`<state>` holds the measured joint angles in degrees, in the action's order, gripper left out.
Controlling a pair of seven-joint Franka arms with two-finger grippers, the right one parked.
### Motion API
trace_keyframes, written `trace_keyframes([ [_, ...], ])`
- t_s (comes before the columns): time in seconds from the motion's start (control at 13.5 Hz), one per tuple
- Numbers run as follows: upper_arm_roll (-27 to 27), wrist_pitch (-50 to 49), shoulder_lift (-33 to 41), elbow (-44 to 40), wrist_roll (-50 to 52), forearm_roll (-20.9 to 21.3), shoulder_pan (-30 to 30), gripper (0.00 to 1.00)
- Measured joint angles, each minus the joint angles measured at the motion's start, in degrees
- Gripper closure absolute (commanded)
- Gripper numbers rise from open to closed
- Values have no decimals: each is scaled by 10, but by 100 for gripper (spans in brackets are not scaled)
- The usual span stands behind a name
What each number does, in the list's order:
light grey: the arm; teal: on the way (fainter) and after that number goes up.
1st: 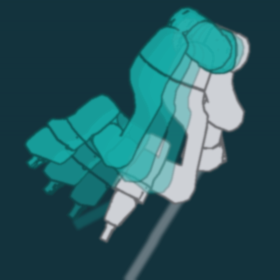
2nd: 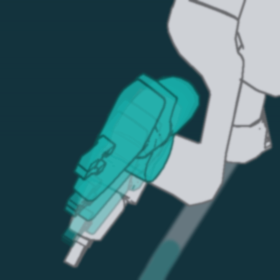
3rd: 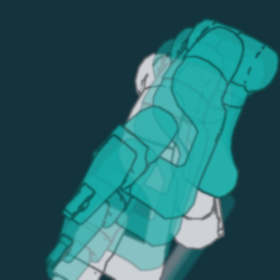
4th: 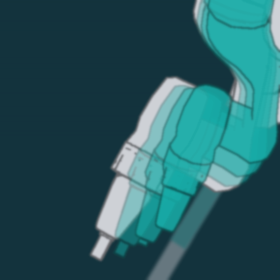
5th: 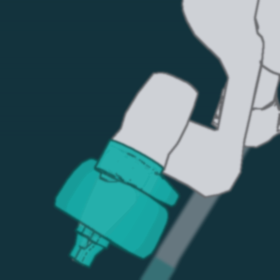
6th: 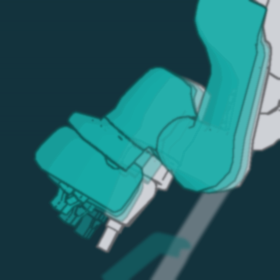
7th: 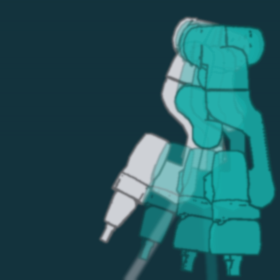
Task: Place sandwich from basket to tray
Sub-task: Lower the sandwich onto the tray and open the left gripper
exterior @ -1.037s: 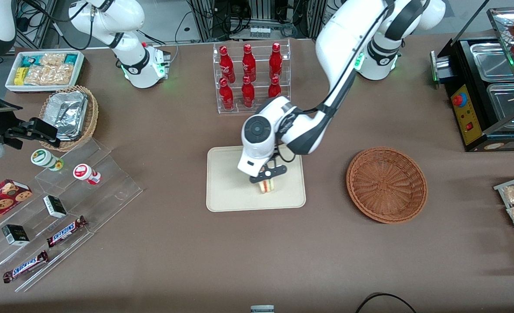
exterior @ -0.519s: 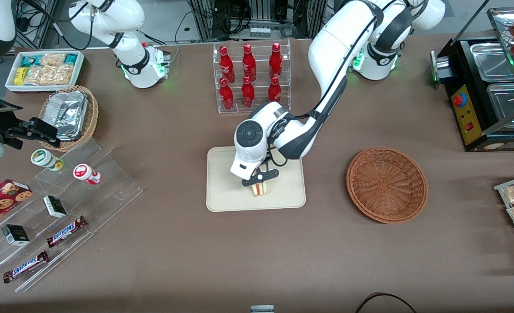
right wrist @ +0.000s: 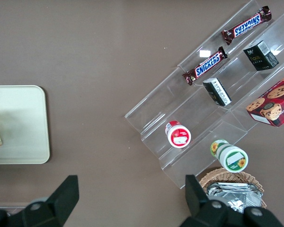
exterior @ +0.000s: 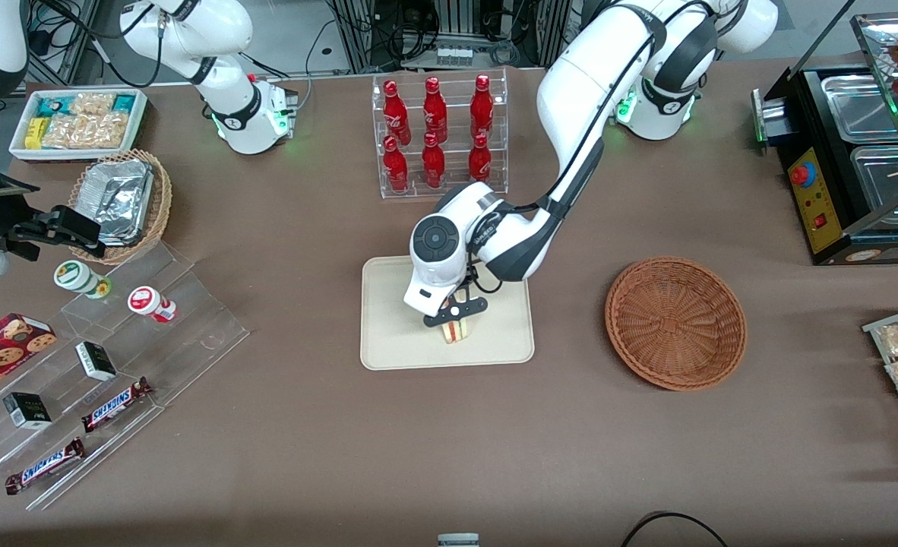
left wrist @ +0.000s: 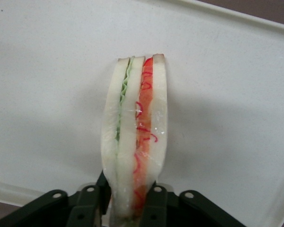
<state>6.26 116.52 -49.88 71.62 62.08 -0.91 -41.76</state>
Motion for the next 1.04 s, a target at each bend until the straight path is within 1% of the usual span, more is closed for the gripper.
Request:
trace_keyframes([
  [0.22,-2,0,0,-8,0,0,0,0],
  [0.44,-3,-15,10,-33,0,0,0,0],
  [0.74,-7,-64,59,-44,0,0,8,0],
  [1.04,-9,-85,89,-44,-5,0,29,0],
])
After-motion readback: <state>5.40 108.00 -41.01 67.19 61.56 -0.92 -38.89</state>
